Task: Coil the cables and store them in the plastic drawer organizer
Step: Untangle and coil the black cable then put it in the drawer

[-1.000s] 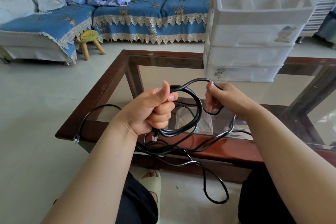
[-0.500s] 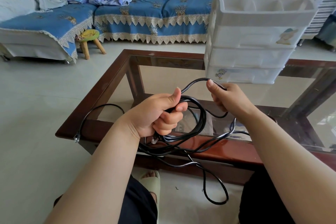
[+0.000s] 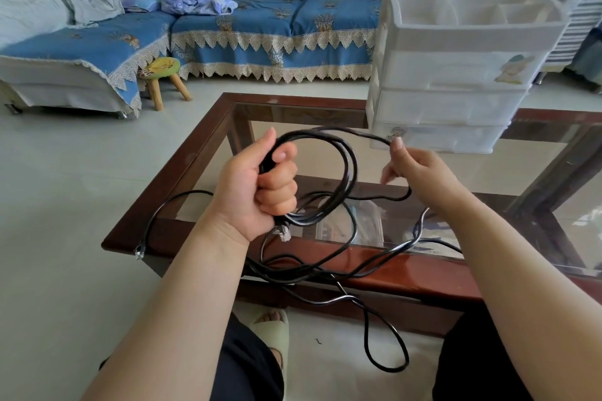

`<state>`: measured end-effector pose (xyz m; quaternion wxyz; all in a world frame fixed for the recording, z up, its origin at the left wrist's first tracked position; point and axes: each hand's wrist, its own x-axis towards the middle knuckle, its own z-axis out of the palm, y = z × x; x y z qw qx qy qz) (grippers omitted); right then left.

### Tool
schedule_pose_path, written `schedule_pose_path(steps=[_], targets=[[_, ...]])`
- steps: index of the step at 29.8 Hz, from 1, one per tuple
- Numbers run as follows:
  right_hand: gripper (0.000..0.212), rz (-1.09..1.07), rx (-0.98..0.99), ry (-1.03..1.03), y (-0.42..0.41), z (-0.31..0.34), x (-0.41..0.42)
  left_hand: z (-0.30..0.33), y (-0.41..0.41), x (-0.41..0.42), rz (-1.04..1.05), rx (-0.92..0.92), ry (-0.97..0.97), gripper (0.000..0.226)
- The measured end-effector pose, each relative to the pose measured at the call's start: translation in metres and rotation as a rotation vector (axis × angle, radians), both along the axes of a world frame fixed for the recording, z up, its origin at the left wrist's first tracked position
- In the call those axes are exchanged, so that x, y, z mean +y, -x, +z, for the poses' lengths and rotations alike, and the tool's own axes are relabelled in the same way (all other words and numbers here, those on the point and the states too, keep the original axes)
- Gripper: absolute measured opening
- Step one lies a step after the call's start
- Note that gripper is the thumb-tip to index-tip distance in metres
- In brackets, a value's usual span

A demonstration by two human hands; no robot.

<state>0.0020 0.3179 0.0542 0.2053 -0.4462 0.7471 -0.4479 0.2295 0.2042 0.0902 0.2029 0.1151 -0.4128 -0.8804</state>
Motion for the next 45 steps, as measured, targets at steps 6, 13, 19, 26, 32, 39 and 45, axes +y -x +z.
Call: schedule_pose_path(steps=[6, 13, 19, 26, 32, 39, 45], targets=[[0.033, -0.039, 0.013, 0.046, 0.005, -0.003, -0.002, 0.003, -0.011, -0.018, 0.302, 0.077, -0.091, 0.044], [0.013, -0.18, 0.512, 0.17, -0.029, 0.0, 0.007, -0.003, -0.002, -0.019, 0.49, -0.036, -0.134, 0.042], [0.029, 0.074, 0.914, -0.092, -0.078, -0.019, 0.001, -0.003, 0.004, -0.018, 0.58, -0.029, -0.082, 0.044], [0.043, 0.223, 0.723, -0.276, -0.11, -0.023, 0.002, -0.015, 0.02, -0.008, 0.516, -0.105, 0.206, 0.043], [0.02, 0.166, 0.553, -0.133, -0.111, -0.019, 0.005, -0.029, 0.038, 0.008, 0.436, -0.169, 0.601, 0.033], [0.014, 0.238, 0.16, -0.067, -0.103, -0.005, 0.008, -0.032, 0.051, 0.032, 0.469, -0.335, 0.946, 0.035], [0.026, 0.367, 0.011, -0.099, -0.096, -0.002, 0.015, -0.034, 0.052, 0.033, 0.444, -0.564, 1.275, 0.025]])
